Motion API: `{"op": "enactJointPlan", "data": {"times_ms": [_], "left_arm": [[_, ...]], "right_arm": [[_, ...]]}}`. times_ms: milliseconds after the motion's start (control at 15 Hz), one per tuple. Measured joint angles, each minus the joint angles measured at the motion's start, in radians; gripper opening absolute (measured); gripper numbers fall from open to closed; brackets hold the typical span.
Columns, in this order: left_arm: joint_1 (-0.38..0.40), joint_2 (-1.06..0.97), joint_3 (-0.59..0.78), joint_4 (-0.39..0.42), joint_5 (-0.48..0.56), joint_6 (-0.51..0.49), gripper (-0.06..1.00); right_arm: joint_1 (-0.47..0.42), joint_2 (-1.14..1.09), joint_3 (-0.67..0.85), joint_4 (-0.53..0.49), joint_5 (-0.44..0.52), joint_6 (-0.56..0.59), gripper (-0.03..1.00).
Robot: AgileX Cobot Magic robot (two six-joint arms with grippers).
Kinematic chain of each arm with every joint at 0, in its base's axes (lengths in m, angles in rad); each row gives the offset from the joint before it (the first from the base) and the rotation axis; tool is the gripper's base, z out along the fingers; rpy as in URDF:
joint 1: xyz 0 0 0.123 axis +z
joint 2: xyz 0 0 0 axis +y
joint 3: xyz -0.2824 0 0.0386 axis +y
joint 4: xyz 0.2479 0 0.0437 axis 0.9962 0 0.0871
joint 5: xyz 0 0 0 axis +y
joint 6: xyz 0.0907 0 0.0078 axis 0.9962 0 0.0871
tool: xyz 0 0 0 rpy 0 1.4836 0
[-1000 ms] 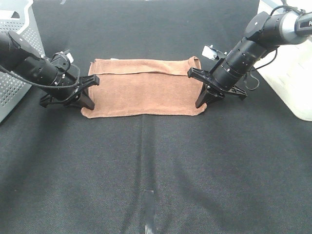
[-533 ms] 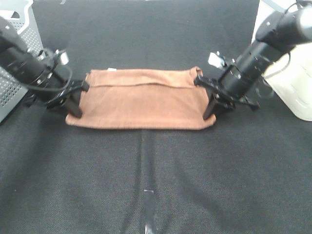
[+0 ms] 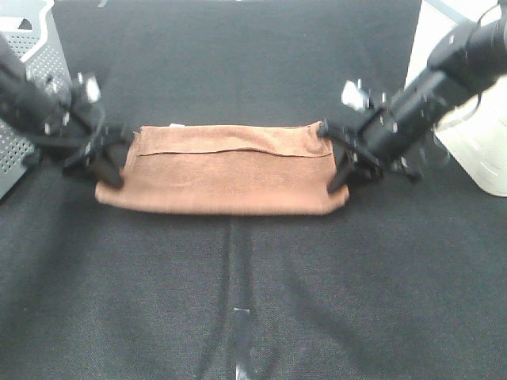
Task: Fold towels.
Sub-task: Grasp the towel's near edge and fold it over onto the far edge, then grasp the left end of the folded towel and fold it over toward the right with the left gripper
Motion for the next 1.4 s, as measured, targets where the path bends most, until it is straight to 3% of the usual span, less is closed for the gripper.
{"op": "enactJointPlan", "data": {"times_ms": [467, 800, 933, 1000, 1133, 1267, 1400], "left_arm": [[0.034, 0.170, -0.391, 0.012, -0.006, -0.079, 0.01], [0.039, 0.328, -0.526, 0.014, -0.056, -0.089, 0.02], [0.039, 0.335, -0.528, 0.016, -0.069, -0.114, 0.14], [0.039, 0.335, -0.533, 0.016, -0.077, -0.127, 0.37], [0.039, 0.332, -0.534, 0.016, -0.068, -0.129, 0.69], [0.039, 0.328, -0.534, 0.023, -0.044, -0.132, 0.81], [0.039, 0.326, -0.537, 0.045, -0.028, -0.153, 0.82]], "right_arm": [[0.000, 0.154, -0.467, -0.107, 0.013, 0.116, 0.00], [0.000, 0.300, -0.593, -0.127, -0.002, 0.139, 0.00], [0.000, 0.303, -0.595, -0.128, -0.004, 0.139, 0.14], [0.000, 0.303, -0.597, -0.128, -0.001, 0.139, 0.41], [0.000, 0.295, -0.597, -0.132, 0.014, 0.139, 0.73], [0.000, 0.266, -0.597, -0.135, 0.031, 0.138, 0.80], [0.000, 0.244, -0.597, -0.136, 0.031, 0.138, 0.82]]}}
